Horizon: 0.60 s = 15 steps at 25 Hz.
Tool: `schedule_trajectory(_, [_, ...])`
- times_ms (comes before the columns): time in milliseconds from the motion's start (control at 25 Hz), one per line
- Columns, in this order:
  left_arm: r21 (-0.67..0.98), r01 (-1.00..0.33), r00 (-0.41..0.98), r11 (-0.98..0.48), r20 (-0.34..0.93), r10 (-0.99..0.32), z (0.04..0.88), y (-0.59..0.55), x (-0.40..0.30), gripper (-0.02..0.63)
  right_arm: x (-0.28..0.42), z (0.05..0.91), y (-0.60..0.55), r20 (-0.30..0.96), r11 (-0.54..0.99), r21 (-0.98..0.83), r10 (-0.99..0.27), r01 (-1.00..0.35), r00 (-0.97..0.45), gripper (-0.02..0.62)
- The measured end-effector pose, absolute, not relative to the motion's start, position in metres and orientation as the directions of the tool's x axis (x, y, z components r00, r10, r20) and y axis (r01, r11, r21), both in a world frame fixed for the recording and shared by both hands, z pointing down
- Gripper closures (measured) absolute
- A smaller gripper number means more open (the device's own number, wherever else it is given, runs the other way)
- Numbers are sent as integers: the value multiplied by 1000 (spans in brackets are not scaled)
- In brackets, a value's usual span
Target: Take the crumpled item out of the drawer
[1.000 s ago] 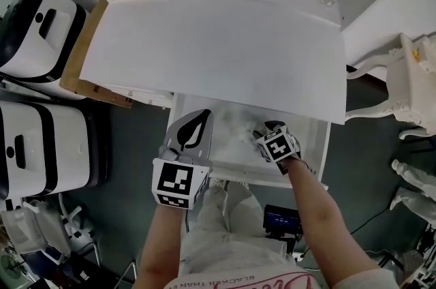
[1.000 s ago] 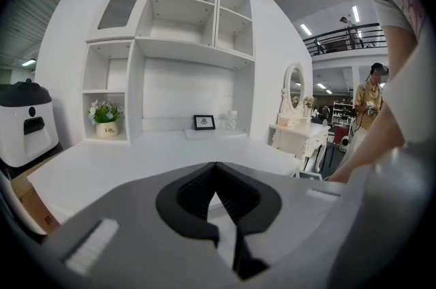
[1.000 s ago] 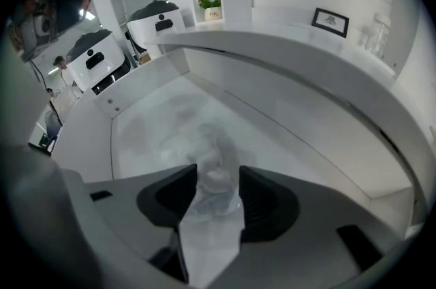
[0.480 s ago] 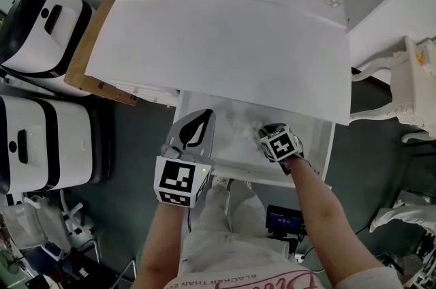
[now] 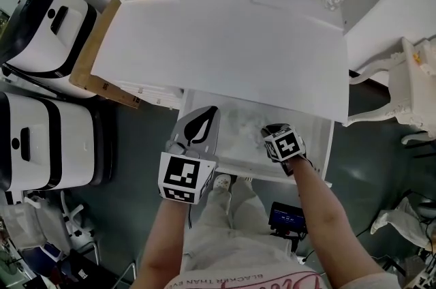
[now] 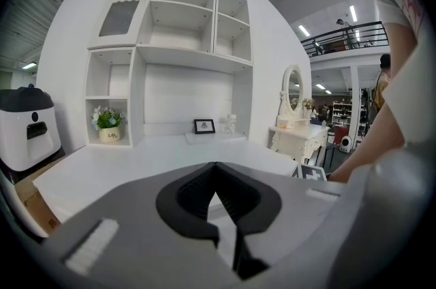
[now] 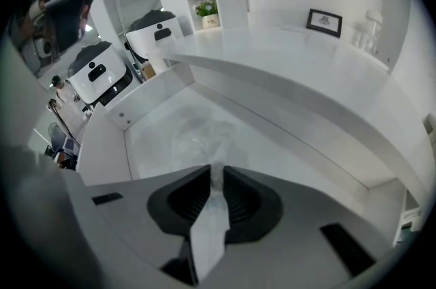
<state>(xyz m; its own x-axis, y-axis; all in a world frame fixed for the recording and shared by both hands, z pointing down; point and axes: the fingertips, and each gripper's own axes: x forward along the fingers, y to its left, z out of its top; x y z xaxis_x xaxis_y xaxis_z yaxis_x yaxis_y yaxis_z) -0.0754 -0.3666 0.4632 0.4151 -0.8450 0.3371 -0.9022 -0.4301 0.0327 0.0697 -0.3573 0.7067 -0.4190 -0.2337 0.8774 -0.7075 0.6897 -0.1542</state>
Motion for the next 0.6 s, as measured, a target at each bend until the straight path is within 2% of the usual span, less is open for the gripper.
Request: schedule_trajectory(600, [-12, -879, 460, -477, 244, -854, 414, -357, -71, 601, 68, 626, -361, 818, 691, -85, -363, -718, -447, 531])
